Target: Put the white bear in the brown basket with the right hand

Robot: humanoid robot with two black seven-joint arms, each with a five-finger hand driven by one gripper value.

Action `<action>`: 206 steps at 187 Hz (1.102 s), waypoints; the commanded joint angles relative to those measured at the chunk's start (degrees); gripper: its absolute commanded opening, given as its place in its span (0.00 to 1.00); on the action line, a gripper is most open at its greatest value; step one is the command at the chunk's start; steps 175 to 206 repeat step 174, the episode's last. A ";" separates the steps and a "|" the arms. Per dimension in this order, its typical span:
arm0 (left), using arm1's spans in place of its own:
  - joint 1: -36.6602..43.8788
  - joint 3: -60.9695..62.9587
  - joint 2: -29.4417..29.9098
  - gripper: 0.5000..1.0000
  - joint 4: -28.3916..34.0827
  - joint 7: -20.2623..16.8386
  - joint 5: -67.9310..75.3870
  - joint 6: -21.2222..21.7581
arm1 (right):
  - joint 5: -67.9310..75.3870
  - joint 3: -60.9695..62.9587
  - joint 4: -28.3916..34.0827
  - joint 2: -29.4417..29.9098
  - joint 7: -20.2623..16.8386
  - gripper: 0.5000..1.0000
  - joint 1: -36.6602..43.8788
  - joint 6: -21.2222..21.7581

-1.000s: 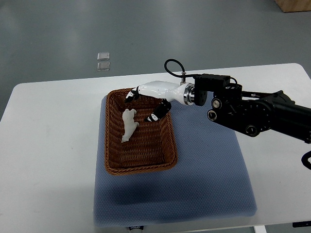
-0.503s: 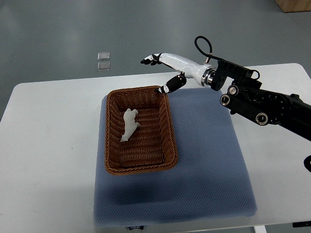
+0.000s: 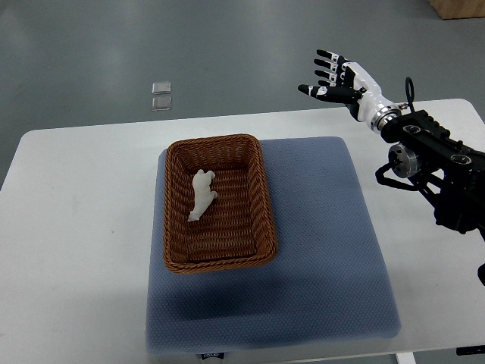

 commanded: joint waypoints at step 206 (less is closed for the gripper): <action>0.00 -0.06 0.00 1.00 0.00 0.00 0.01 -0.06 | 25.13 -0.69 -4.59 0.51 0.97 0.86 -3.88 0.58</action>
